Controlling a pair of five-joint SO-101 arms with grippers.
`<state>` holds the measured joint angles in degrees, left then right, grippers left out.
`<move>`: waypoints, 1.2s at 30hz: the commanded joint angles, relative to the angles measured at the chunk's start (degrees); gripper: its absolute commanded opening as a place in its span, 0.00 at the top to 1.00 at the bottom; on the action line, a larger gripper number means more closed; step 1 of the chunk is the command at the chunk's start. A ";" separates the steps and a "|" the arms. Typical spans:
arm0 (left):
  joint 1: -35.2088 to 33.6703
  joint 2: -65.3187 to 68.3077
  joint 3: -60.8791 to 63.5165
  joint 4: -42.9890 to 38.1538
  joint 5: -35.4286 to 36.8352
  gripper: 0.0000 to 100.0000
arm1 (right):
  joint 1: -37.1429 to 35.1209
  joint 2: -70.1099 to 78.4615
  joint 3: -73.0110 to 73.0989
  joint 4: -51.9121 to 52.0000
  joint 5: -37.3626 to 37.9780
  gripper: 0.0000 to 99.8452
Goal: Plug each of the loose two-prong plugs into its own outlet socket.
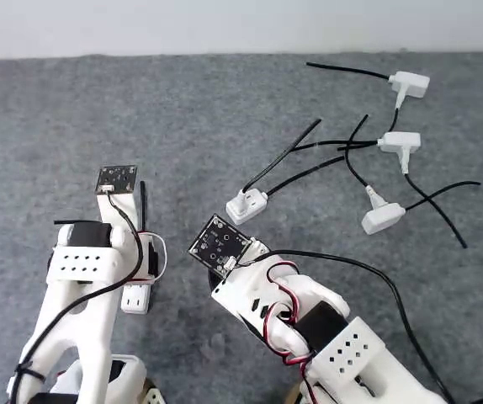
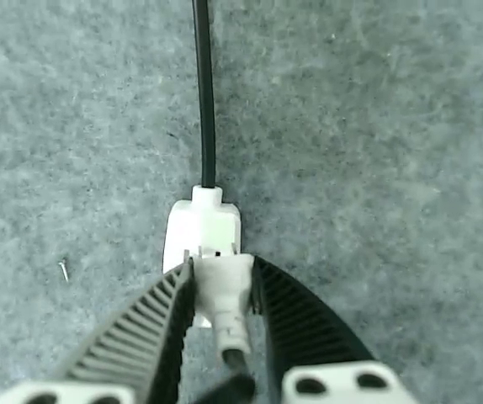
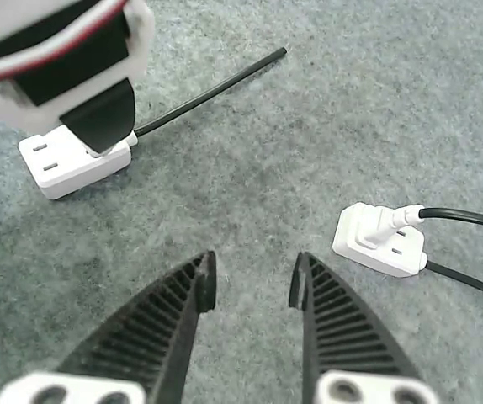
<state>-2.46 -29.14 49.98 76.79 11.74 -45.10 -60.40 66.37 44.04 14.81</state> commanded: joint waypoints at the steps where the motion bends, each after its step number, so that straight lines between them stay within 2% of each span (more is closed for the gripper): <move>1: -0.44 -1.93 -0.92 1.49 0.53 0.99 | 0.22 -0.40 -3.43 0.31 -0.70 0.84; 7: -0.44 -2.02 -4.62 5.71 0.62 0.99 | 0.22 -0.40 -3.43 0.31 -0.70 0.84; 20: -6.59 -1.67 -4.18 2.81 0.35 0.99 | 0.22 -0.40 -3.43 0.31 -0.70 0.84; 29: -0.26 -1.58 -4.18 2.37 0.62 0.99 | 0.22 -0.40 -3.43 0.31 -0.70 0.84; 36: -0.35 -1.58 -1.54 0.70 0.35 0.99 | 0.22 -0.40 -3.43 0.31 -0.70 0.84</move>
<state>-3.25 -29.14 47.96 80.40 11.74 -45.10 -60.40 66.37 44.04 14.81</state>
